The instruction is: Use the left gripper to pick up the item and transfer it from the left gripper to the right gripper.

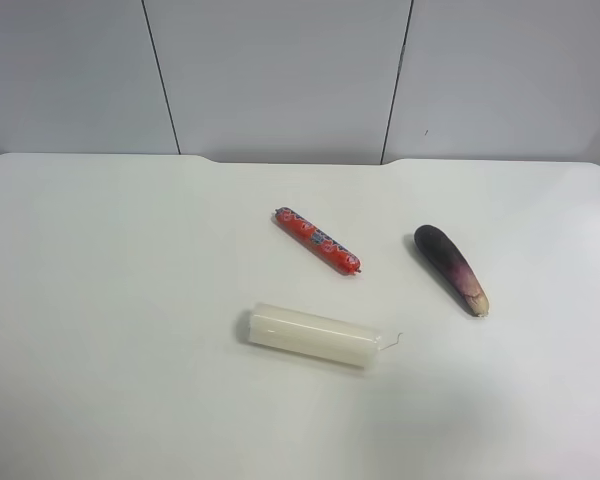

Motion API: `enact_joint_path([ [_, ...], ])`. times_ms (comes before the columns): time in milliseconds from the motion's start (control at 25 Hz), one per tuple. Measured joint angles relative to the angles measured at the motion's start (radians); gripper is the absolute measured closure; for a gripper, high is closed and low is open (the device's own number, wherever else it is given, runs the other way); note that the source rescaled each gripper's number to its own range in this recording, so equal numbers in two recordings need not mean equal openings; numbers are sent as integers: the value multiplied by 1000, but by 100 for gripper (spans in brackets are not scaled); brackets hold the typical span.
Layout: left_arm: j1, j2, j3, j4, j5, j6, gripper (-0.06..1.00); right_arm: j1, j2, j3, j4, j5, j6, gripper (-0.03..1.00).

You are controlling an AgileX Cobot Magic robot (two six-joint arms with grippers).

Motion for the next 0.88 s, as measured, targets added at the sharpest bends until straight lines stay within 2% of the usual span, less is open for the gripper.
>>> enact_joint_path([
  [320,0,0,0,0,0,0,-5,0,-237,44,-51,-77,69,7],
  [680,3,0,0,0,0,-1,-5,0,-244,47,-83,-94,95,7],
  [880,48,0,0,0,0,-1,-5,-5,-244,47,-83,-94,95,7],
])
